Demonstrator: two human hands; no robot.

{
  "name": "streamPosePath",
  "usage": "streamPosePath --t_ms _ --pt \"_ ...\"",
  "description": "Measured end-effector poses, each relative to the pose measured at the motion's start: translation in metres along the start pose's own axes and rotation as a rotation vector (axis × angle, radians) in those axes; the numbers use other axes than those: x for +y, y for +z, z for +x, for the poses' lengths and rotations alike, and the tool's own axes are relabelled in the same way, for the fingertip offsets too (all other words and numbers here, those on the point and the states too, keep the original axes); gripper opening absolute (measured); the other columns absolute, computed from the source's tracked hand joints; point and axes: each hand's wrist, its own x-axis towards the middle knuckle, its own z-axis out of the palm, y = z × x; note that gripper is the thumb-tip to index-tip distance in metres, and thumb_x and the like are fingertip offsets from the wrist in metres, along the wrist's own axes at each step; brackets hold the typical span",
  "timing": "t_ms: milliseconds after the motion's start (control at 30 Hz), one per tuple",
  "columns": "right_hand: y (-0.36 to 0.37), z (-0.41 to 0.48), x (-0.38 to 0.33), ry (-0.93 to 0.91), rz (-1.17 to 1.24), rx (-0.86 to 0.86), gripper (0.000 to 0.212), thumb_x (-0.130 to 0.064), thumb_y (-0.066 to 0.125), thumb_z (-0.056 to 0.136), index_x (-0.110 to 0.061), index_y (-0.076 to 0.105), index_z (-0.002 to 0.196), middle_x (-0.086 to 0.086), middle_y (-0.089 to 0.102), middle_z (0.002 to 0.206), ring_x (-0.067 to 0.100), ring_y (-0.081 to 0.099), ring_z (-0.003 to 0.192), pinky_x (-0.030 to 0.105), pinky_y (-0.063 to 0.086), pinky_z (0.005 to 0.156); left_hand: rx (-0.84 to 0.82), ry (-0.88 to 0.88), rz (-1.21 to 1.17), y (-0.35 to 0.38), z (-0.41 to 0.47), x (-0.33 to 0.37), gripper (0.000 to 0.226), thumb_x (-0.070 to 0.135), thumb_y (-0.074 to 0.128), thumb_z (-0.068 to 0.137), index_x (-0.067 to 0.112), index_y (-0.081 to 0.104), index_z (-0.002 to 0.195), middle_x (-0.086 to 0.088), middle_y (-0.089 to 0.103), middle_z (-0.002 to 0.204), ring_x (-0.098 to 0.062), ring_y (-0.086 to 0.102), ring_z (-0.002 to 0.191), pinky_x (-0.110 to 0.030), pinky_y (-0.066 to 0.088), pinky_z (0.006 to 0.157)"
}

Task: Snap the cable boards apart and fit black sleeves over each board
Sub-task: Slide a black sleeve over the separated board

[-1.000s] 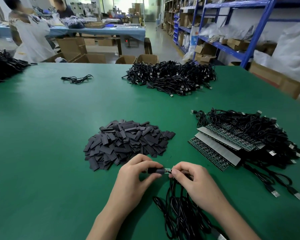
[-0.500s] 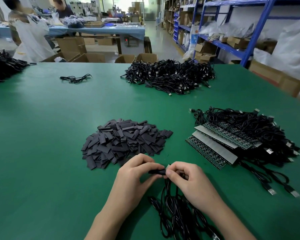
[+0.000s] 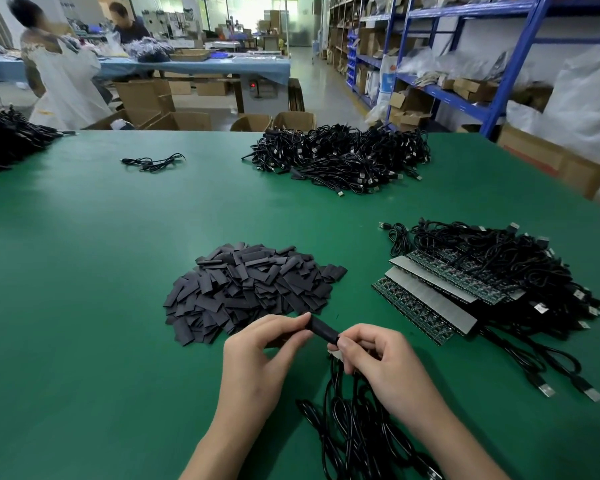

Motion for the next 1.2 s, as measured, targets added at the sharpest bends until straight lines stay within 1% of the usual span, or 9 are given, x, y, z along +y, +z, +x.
streamPosePath --t_ms 133,300,500,600,700,833,1000,1067,1200 --pt "0.002 -0.001 -0.001 -0.025 -0.073 0.018 0.028 -0.024 0.062 0.102 -0.035 0.067 0.077 -0.001 0.071 0.069 0.007 0.073 0.086 0.030 0.054 0.091 -0.040 -0.091 -0.112 0.002 -0.001 0.000 0.027 0.010 0.080 0.085 0.027 0.081 0.106 0.013 0.077 0.094 -0.011 0.073 0.089 -0.018 0.053 0.077" --pt "0.001 -0.002 -0.001 -0.022 -0.109 0.007 0.023 -0.028 0.063 0.102 -0.032 0.067 0.079 -0.004 0.071 0.070 0.030 0.067 0.080 0.047 0.053 0.087 -0.039 -0.097 -0.119 0.000 -0.001 0.000 0.025 0.011 0.079 0.086 0.030 0.082 0.102 0.013 0.078 0.089 -0.011 0.074 0.088 -0.017 0.053 0.078" --pt "0.001 -0.002 -0.003 -0.019 -0.112 -0.044 0.014 -0.045 0.064 0.097 -0.041 0.073 0.087 -0.004 0.073 0.074 0.019 0.070 0.081 0.043 0.054 0.084 0.014 -0.220 -0.309 0.002 -0.002 0.002 0.025 0.011 0.078 0.087 0.034 0.081 0.094 0.002 0.079 0.079 -0.012 0.076 0.077 -0.017 0.056 0.073" --pt "-0.007 -0.003 0.001 -0.049 -0.198 -0.059 0.028 -0.067 0.063 0.082 -0.042 0.073 0.091 -0.012 0.071 0.079 0.002 0.062 0.075 0.022 0.050 0.077 0.068 -0.289 -0.428 0.001 0.000 0.001 0.020 0.009 0.078 0.086 0.028 0.082 0.092 -0.007 0.078 0.079 -0.018 0.076 0.076 -0.018 0.056 0.073" --pt "-0.016 -0.003 0.001 -0.103 -0.327 -0.067 0.011 -0.051 0.071 0.087 -0.041 0.072 0.082 -0.017 0.064 0.080 0.006 0.055 0.084 0.017 0.043 0.080 0.165 -0.341 -0.523 -0.003 0.004 0.000 0.015 0.013 0.079 0.083 0.024 0.082 0.092 -0.010 0.079 0.081 -0.019 0.077 0.078 -0.018 0.057 0.072" --pt "-0.018 -0.003 -0.002 -0.059 -0.333 -0.113 0.016 -0.028 0.070 0.095 -0.030 0.072 0.080 -0.011 0.065 0.086 0.008 0.057 0.090 0.026 0.047 0.084 0.214 -0.373 -0.556 -0.006 0.006 -0.001 0.014 0.009 0.077 0.085 0.020 0.083 0.091 -0.010 0.079 0.084 -0.021 0.078 0.079 -0.018 0.058 0.072" --pt "-0.021 0.002 -0.017 -0.013 -0.171 -0.027 0.020 -0.021 0.058 0.104 -0.026 0.068 0.087 -0.002 0.073 0.082 0.008 0.069 0.078 0.016 0.050 0.072 0.119 -0.354 -0.479 -0.005 0.006 0.001 0.026 0.012 0.072 0.093 0.023 0.074 0.116 0.001 0.080 0.095 -0.014 0.076 0.086 -0.019 0.058 0.074" --pt "-0.025 0.015 -0.027 0.011 -0.129 0.040 0.019 -0.019 0.051 0.108 -0.016 0.062 0.093 0.002 0.077 0.084 0.016 0.076 0.077 0.022 0.055 0.072 0.068 -0.341 -0.338 -0.004 0.006 -0.001 0.022 0.017 0.071 0.095 0.029 0.074 0.114 0.009 0.079 0.096 -0.009 0.074 0.087 -0.020 0.057 0.075" --pt "-0.027 0.069 -0.052 -0.040 -0.402 0.095 0.018 -0.026 0.049 0.108 -0.027 0.058 0.093 -0.003 0.075 0.075 0.012 0.070 0.053 0.026 0.051 0.050 -0.067 -0.185 0.062 -0.001 0.002 -0.003 0.009 0.031 0.071 0.095 0.033 0.079 0.101 0.022 0.071 0.093 0.000 0.064 0.089 -0.012 0.046 0.073"
